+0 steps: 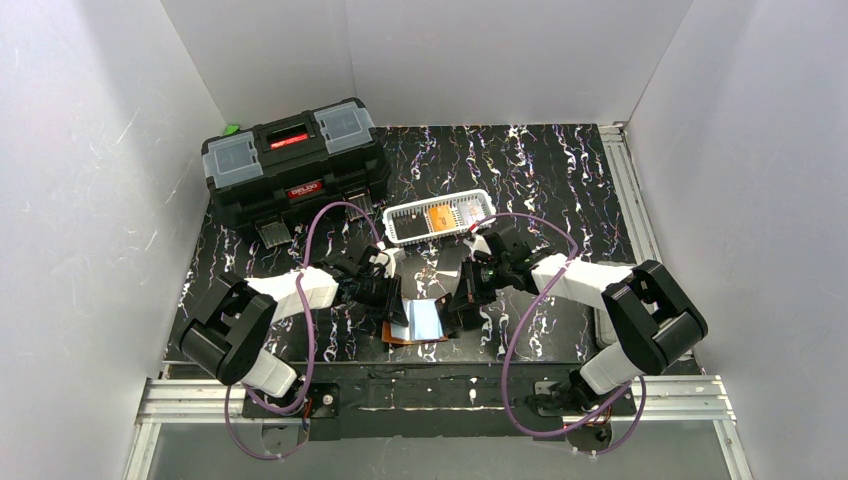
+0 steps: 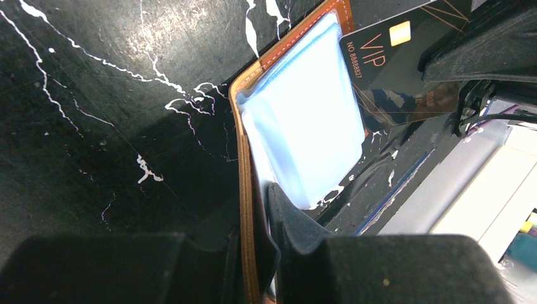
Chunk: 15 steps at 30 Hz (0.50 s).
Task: Put the credit cards into the card holder
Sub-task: Turn over the card slot in the card holder.
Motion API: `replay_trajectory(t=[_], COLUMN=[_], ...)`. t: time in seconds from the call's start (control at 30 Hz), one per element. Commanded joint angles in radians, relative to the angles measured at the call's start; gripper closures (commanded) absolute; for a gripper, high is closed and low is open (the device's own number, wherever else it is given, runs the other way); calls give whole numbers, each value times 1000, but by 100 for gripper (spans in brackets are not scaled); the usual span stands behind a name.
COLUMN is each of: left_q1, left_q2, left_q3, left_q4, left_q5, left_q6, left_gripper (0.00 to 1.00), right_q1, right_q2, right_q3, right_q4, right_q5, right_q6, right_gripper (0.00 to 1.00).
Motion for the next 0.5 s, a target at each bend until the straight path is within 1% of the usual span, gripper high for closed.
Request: replay_trajectory(t=[0.0, 0.3, 0.47], left_q1=[-5, -5, -4], left_q2=[-17, -18, -19], left_q3=[-30, -27, -25], left_q4=[-44, -44, -44], left_q5=[-36, -36, -35], left_q6=[13, 13, 10], left_gripper=[86, 86, 86], right_q1=[-3, -5, -6], right_q2=[-19, -44, -30], right_q3=[-11, -25, -11], right_q4=[-12, -65, -74], right_q5=[-3, -43, -72], right_q6=[-10, -42, -55], right_gripper=[99, 99, 99])
